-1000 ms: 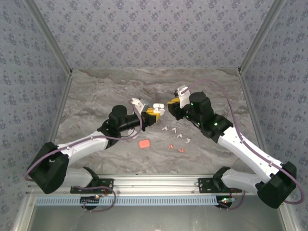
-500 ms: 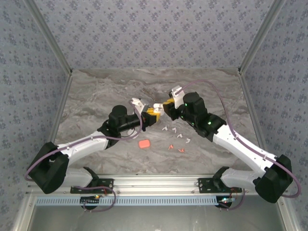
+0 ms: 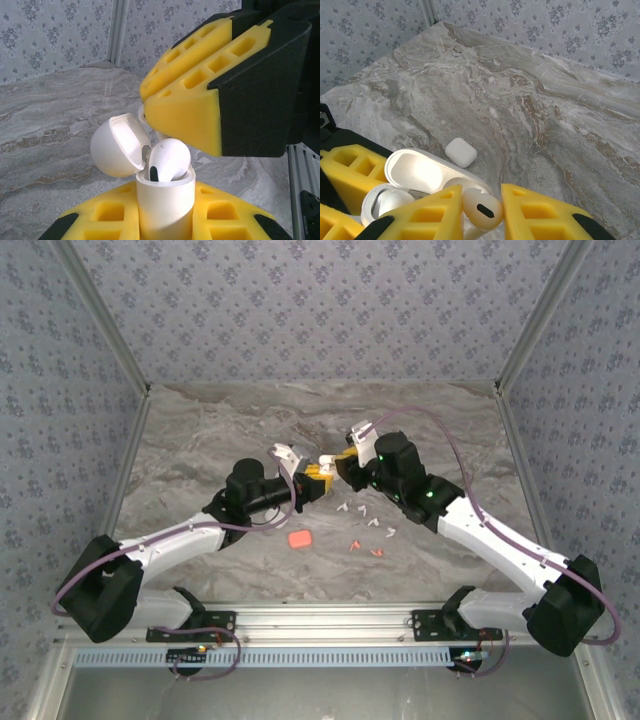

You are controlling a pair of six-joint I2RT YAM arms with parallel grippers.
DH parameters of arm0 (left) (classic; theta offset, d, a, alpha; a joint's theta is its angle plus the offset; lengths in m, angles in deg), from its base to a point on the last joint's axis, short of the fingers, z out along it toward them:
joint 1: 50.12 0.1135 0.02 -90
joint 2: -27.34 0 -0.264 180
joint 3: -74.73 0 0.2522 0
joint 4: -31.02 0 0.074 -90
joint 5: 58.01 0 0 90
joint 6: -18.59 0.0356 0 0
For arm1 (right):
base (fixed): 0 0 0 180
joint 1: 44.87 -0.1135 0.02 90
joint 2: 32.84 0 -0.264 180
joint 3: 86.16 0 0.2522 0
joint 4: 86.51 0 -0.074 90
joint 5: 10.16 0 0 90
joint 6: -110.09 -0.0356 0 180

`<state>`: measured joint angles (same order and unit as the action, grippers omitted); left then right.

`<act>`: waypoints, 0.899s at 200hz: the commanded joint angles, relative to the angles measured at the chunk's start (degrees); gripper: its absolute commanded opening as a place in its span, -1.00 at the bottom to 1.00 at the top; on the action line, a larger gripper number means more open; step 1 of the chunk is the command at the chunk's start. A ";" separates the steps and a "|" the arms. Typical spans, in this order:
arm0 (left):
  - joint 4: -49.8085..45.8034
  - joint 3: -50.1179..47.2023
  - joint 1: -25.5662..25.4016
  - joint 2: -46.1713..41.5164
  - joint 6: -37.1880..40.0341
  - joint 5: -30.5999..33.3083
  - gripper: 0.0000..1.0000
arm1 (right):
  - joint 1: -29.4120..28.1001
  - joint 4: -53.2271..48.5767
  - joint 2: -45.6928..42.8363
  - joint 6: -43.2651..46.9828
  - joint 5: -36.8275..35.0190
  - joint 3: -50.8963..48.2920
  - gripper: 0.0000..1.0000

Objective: Insert the wireless bluetooth earbuds into the charging case

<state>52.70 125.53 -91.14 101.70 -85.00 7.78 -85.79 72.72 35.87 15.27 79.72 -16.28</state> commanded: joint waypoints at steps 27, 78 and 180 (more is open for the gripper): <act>2.97 2.57 -0.36 -0.12 0.29 -0.58 -1.00 | -0.64 -2.17 0.45 1.04 1.17 0.82 -0.49; 3.90 2.38 -0.38 -0.01 0.51 -0.92 -1.00 | 0.45 -4.80 1.66 -1.66 6.96 3.31 -0.36; 8.16 0.88 -0.38 -0.44 0.31 -2.24 -1.00 | 15.27 2.27 -4.18 -16.81 28.86 2.49 0.76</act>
<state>56.46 125.53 -91.14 101.73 -84.97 7.13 -73.69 69.75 34.12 4.61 98.73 -12.28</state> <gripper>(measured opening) 0.196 0.833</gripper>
